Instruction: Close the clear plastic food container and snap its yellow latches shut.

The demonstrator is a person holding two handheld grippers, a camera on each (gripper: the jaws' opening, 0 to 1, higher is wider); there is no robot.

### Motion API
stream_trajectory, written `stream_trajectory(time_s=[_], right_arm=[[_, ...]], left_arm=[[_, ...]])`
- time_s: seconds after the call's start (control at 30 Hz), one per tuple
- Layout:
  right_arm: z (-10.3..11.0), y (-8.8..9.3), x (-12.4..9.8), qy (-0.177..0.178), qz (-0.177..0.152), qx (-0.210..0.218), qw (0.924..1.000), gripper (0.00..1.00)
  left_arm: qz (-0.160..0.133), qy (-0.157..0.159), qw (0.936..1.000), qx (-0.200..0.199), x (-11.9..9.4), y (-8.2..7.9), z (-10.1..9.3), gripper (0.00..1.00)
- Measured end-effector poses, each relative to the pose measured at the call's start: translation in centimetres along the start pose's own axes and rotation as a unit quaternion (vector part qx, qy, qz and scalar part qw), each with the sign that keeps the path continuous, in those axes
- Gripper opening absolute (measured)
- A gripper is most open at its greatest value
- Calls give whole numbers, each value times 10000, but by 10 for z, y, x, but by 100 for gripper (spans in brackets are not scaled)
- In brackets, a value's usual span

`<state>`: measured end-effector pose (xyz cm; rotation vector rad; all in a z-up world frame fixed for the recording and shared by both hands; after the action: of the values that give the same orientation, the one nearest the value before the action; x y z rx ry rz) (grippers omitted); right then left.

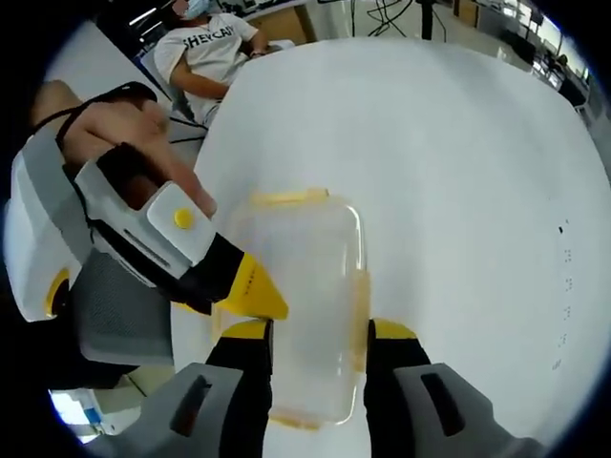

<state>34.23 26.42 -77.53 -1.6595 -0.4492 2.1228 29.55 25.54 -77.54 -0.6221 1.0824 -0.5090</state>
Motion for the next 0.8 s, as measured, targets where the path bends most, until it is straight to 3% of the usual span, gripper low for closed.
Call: stream_trajectory(time_s=[0.33, 0.5, 0.63, 0.8], right_arm=[[-1, 1, -2, 94, 79, -13, 9999, 36], [-2, 2, -4, 163, -77, -67, 9998, 36], [-3, 1, -4, 182, -149, -57, 9997, 37], [1, -1, -6, 301, -394, -287, 9984, 37]], left_arm=[[-16, -59, 10000, -11, 0, -2, -1, 34], [11, -33, 10000, 17, 0, -2, 0, 35], [31, -24, 9997, -237, 0, -5, 1, 36], [84, 187, 9992, -341, -4, -7, 1, 37]])
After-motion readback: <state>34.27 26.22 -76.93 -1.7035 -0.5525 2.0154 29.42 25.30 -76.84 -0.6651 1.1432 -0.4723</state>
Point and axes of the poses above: the point that each gripper's makers call its tool centre point, and the gripper's own axes: x roughly forward along the fingers, z roughly to its left, y roughly out of its underside, the point moved 1 cm from there along -x, roughly backward along the fingers, and after that the axes turned 14 degrees about -z, right-handed, at the moved point
